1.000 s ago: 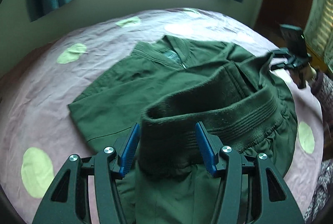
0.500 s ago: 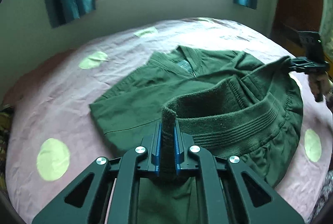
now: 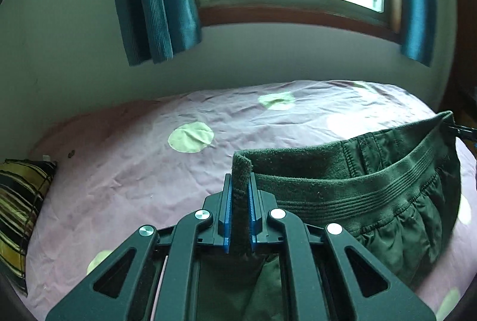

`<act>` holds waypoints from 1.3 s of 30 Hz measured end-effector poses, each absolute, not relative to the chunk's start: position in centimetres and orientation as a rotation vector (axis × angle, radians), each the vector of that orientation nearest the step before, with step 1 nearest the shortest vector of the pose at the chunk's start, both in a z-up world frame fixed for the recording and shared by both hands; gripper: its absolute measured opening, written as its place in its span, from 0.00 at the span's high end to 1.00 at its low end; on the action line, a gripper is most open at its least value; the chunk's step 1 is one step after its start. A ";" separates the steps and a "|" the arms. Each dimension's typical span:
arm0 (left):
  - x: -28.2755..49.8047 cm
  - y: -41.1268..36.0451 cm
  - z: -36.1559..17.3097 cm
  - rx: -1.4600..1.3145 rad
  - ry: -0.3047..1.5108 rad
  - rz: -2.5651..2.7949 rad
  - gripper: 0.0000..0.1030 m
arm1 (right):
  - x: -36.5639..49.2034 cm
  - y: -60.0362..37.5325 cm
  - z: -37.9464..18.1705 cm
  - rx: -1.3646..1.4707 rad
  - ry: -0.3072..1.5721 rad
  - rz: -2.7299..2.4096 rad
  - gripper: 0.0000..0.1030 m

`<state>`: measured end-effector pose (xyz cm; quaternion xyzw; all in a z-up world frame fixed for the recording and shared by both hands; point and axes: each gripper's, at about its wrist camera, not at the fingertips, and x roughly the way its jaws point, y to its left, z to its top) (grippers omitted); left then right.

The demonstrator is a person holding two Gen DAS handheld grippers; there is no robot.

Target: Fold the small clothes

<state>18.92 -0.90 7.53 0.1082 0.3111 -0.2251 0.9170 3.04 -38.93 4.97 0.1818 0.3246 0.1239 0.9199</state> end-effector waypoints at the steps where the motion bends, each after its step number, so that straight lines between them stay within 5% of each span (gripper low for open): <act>1: 20.3 -1.5 6.7 0.220 0.665 -0.445 0.91 | 4.7 -39.2 3.7 0.393 0.701 0.233 0.92; 11: 26.7 -4.1 -3.0 0.271 0.861 -0.349 0.91 | 11.4 -41.3 -7.4 0.488 0.966 0.127 0.92; 22: 27.7 -5.4 -5.3 0.329 0.897 -0.311 0.90 | 10.8 -42.7 -8.0 0.625 0.945 0.150 0.89; 24: 27.3 -4.2 -3.6 0.247 0.889 -0.336 0.89 | 9.3 -43.3 -6.9 0.673 0.905 0.151 0.78; 27: 25.2 -1.7 -0.9 0.113 0.862 -0.385 0.73 | 4.6 -44.5 -5.1 0.761 0.837 0.161 0.52; 30: 21.1 1.9 1.0 0.012 0.815 -0.372 0.45 | -0.7 -45.0 -4.6 0.771 0.816 0.141 0.45; 39: 8.3 11.5 -2.0 -0.318 0.950 -0.289 0.38 | -12.1 -45.5 -7.8 0.928 0.829 0.031 0.41</act>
